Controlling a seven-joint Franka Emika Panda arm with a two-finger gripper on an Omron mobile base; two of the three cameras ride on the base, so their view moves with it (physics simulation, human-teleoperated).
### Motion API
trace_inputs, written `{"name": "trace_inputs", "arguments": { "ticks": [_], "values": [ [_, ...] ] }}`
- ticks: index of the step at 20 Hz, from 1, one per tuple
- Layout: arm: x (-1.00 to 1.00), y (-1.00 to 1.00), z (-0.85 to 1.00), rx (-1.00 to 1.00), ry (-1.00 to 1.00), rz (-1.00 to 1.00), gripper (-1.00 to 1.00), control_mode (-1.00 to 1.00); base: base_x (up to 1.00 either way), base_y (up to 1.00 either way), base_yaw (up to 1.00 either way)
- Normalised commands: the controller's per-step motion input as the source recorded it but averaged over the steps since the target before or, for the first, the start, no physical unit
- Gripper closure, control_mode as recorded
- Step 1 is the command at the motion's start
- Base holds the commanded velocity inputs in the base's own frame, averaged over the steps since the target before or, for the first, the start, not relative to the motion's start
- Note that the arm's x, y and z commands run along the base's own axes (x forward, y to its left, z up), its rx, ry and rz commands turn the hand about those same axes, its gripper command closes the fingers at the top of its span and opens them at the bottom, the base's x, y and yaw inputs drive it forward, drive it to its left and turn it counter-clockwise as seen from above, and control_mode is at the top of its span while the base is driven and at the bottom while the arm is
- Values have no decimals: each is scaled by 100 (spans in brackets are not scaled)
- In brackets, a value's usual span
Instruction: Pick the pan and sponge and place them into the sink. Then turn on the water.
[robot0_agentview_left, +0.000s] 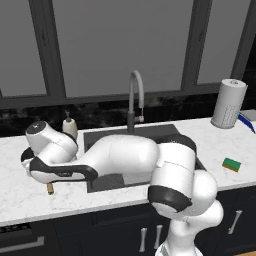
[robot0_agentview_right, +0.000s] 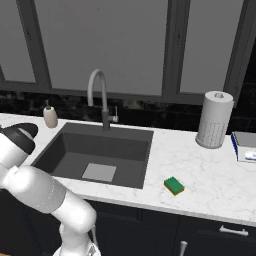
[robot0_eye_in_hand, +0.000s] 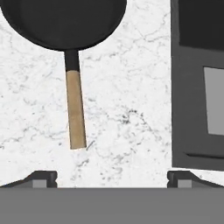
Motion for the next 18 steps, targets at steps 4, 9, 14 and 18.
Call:
{"name": "trace_inputs", "arguments": {
  "ticks": [4,9,14,18],
  "values": [
    [28,30,-54,0,3,2,-100,-100,0,0,0],
    [22,38,-38,0,6,0,-100,-100,0,0,0],
    [18,14,-46,0,4,5,-100,-100,0,0,0],
    [0,-2,-49,4,0,10,-100,-100,0,0,0]
  ]
}}
